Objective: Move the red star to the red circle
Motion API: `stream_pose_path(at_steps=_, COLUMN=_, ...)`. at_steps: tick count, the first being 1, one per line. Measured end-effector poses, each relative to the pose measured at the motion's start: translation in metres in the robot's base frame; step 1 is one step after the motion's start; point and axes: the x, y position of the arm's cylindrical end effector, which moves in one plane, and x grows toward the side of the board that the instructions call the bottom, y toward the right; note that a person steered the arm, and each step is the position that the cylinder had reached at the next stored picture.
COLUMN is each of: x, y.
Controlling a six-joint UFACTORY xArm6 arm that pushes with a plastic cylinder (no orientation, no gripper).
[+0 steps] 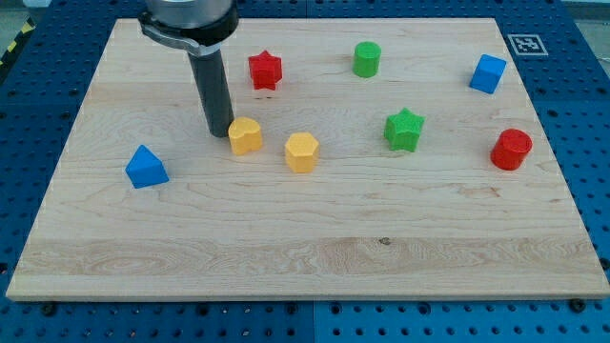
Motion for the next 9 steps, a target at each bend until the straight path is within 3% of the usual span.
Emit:
stream_pose_path(at_steps=2, x=0.012, y=-0.009)
stream_pose_path(at_steps=4, x=0.019, y=0.033)
stream_pose_path(at_steps=5, x=-0.013, y=-0.032)
stream_pose_path(at_steps=6, x=-0.073, y=-0.075)
stream_pose_path(at_steps=7, x=-0.112, y=-0.05)
stream_pose_path(at_steps=9, x=-0.108, y=0.118)
